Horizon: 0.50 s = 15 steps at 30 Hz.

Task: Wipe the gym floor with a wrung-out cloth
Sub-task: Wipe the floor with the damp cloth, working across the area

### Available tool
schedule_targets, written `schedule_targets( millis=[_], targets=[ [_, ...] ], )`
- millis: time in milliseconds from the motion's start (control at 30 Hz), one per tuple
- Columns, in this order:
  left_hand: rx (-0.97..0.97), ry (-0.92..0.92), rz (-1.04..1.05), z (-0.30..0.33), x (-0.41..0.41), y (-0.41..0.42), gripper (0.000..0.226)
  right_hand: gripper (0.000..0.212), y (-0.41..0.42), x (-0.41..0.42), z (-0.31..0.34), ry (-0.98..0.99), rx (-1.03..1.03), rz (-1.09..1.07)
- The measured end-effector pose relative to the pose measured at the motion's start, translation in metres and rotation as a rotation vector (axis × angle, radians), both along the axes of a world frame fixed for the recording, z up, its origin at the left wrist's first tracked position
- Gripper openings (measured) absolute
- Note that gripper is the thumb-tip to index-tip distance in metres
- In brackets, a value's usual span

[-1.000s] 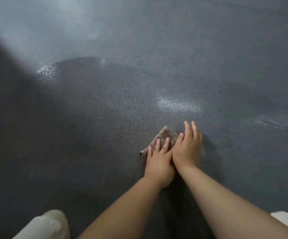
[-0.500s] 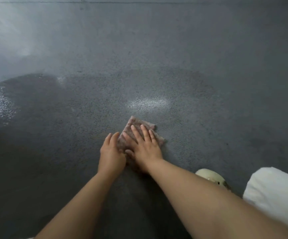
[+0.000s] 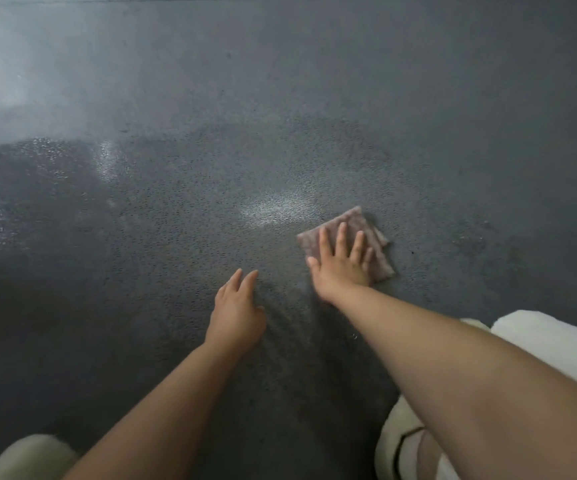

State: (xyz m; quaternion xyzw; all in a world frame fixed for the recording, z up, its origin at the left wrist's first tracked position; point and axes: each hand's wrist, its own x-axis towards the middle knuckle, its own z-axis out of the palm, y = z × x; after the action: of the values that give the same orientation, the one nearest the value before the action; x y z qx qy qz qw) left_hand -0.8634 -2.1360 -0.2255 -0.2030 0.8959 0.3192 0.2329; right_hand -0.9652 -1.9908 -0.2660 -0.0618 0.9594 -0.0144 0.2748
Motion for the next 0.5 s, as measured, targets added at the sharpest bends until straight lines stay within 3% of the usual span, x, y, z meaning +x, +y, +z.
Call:
schedule_targets(
  millis=[167,233,333,500],
  targets=[
    [-0.006,0.03,0.015,0.001,-0.007,0.004,0.065,0.062,-0.045,0.05,0.001,-0.008,0.017,0.562],
    [-0.025,0.037,-0.008,0.001,-0.009,0.005,0.066,0.061,-0.047,0.053,0.0,-0.005,0.053,0.664],
    [-0.06,0.018,-0.08,0.0,-0.013,0.011,0.065,0.061,-0.033,0.04,-0.001,0.01,-0.009,0.61],
    [-0.087,-0.019,-0.176,-0.002,-0.024,0.027,0.066,0.06,0.032,0.009,-0.006,0.058,-0.058,0.226]
  ],
)
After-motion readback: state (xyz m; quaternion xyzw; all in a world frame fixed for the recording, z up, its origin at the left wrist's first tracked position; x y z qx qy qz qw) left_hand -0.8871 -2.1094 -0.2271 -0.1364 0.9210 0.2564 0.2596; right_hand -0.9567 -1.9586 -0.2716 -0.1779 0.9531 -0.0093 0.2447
